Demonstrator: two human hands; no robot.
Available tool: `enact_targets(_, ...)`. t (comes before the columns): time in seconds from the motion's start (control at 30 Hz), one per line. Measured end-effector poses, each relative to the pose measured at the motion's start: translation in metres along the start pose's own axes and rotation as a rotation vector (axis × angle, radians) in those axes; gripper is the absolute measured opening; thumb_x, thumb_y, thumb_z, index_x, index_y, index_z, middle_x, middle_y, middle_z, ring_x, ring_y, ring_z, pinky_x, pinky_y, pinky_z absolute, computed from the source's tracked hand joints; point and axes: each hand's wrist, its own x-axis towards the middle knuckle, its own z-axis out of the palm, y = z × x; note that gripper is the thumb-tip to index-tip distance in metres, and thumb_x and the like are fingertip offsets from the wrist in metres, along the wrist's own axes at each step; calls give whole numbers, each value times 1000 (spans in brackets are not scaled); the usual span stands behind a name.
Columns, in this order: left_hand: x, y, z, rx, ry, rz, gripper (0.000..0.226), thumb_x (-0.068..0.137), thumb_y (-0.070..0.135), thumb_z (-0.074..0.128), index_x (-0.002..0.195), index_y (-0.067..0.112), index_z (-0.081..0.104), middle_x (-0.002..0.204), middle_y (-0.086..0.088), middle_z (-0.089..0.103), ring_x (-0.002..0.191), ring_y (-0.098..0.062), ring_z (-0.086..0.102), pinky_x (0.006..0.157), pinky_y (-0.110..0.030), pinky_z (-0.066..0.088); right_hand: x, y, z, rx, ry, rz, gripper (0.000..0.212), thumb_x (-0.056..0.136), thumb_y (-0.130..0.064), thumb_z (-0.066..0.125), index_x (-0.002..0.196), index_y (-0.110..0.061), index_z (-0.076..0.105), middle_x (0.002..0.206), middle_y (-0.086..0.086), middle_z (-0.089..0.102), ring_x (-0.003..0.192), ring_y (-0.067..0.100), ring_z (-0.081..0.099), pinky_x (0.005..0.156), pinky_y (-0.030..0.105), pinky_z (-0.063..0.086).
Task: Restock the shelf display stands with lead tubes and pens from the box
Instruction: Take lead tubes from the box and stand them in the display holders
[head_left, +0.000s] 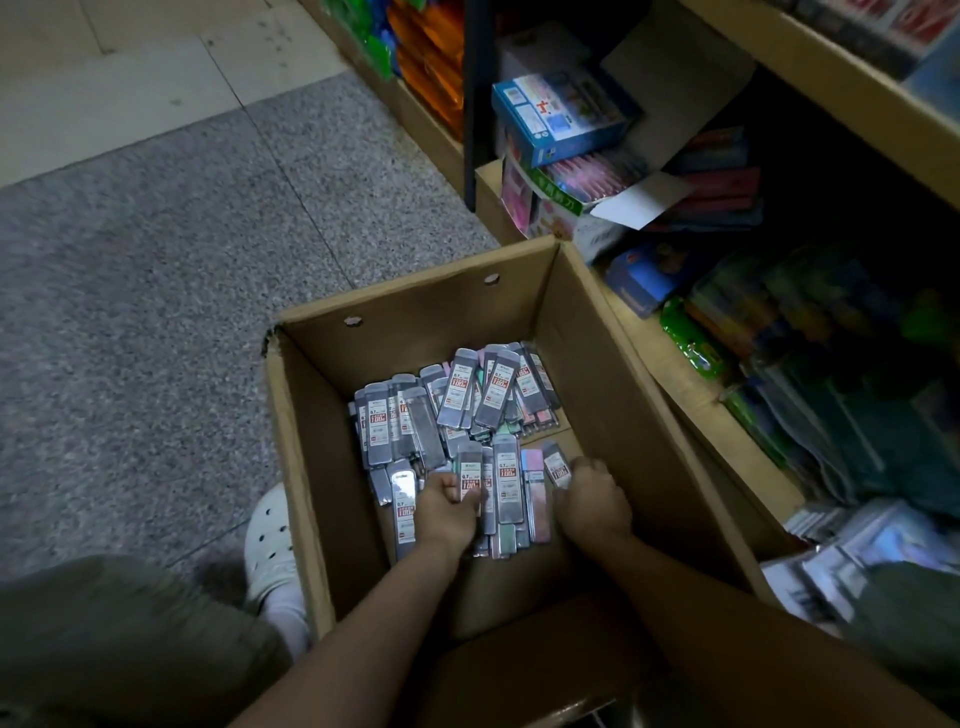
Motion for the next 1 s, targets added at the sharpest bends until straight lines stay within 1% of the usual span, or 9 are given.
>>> enact_targets(0.13, 1, -1, 3, -78, -59, -52, 30, 88, 5, 67, 77, 20, 42, 79, -8, 51, 82, -29, 59, 86, -44, 51, 1, -12, 2, -24, 81, -196, 45, 94, -28, 56, 136, -15, 46, 134, 7, 49, 120, 23, 49, 97, 33, 43)
enact_targets(0.27, 7, -3, 6, -54, -55, -63, 35, 82, 9, 75, 76, 24, 44, 78, -1, 59, 75, -23, 62, 79, -36, 54, 9, -20, 7, 182, -69, -142, 48, 89, -21, 65, 132, -18, 45, 123, 10, 62, 113, 28, 59, 91, 35, 49)
enact_targets(0.4, 12, 5, 12, -112, -85, -108, 29, 82, 1, 71, 82, 15, 46, 88, -14, 65, 93, -33, 68, 81, -42, 57, 19, -18, 11, 252, -90, -85, 50, 85, -13, 71, 128, -17, 46, 121, 11, 62, 109, 29, 61, 86, 32, 48)
enact_targets(0.53, 8, 12, 7, -146, -142, -35, 35, 85, -14, 58, 98, 15, 44, 108, -21, 65, 94, -29, 65, 85, -43, 53, 23, -9, -1, 411, -55, -17, 44, 84, -9, 70, 122, -18, 50, 120, 10, 64, 111, 28, 61, 94, 39, 50)
enact_targets(0.63, -6, 36, -8, -167, -274, 92, 69, 83, -16, 61, 134, 22, 33, 99, -3, 66, 88, -16, 66, 76, -31, 57, 16, -8, -26, 512, -18, -87, 51, 80, -7, 72, 123, -25, 49, 101, 0, 68, 100, 22, 64, 89, 34, 51)
enact_targets(0.7, -20, 66, -22, -103, -398, 212, 84, 83, -12, 64, 142, 32, 24, 101, 2, 67, 88, -9, 66, 71, -22, 56, 9, -13, -51, 549, 22, -174, 49, 77, -8, 76, 115, -27, 52, 80, -10, 63, 84, 15, 63, 80, 30, 51)
enact_targets(0.87, -61, 172, -68, 189, -598, 581, 77, 83, -15, 62, 142, 20, 28, 105, -9, 60, 83, -14, 63, 61, -25, 55, -19, -39, -141, 645, 168, -409, 50, 72, -7, 82, 100, -32, 48, 64, -10, 58, 52, -5, 55, 53, 13, 41)
enact_targets(0.93, -83, 217, -81, 267, -659, 673, 76, 82, -16, 61, 139, 24, 29, 111, -14, 61, 91, -19, 66, 67, -30, 57, -36, -45, -186, 678, 252, -461, 50, 71, -12, 83, 98, -33, 47, 66, -9, 60, 52, -6, 55, 54, 13, 43)
enact_targets(1.0, -105, 250, -88, 278, -704, 764, 76, 82, -19, 59, 138, 21, 28, 103, -9, 62, 83, -11, 68, 64, -24, 57, -56, -47, -224, 740, 329, -487, 49, 71, -13, 84, 94, -34, 46, 73, -4, 64, 61, 2, 62, 64, 24, 52)
